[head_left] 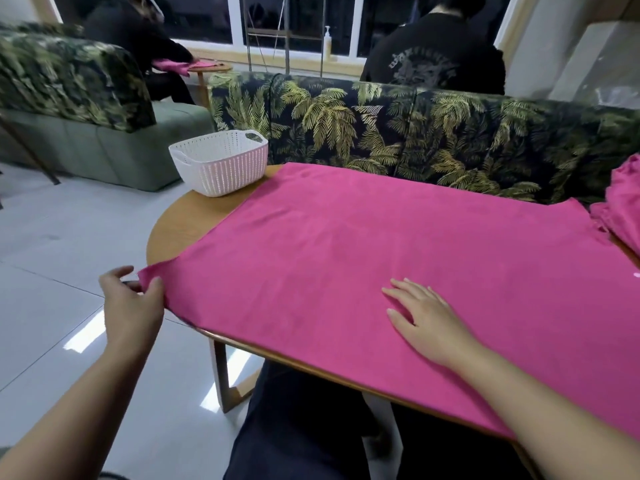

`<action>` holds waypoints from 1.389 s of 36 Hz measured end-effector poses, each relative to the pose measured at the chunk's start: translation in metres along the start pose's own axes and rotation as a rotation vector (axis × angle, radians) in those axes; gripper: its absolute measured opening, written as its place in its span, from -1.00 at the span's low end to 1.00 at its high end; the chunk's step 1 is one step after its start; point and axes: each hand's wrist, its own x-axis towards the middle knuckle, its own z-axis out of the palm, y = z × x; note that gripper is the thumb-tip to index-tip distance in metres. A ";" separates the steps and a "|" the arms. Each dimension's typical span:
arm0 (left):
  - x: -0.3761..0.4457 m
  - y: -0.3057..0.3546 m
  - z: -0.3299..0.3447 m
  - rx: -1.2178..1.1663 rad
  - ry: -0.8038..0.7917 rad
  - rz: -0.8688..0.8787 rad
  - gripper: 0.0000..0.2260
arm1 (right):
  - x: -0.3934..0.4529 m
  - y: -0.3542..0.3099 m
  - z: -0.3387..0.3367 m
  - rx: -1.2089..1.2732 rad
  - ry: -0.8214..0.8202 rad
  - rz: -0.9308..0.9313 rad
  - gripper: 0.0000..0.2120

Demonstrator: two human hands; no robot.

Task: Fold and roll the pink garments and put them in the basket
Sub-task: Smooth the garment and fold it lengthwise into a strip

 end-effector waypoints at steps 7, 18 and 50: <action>0.010 0.063 0.055 0.153 -0.048 0.202 -0.59 | -0.035 0.014 -0.004 0.082 0.032 -0.041 -0.56; -0.028 0.200 0.285 -0.364 -0.924 -0.007 -0.55 | -0.151 0.111 -0.026 0.050 0.063 0.251 -0.14; -0.095 0.129 0.343 0.642 -1.029 0.939 -0.60 | -0.279 0.179 -0.026 -0.259 0.503 0.505 -0.70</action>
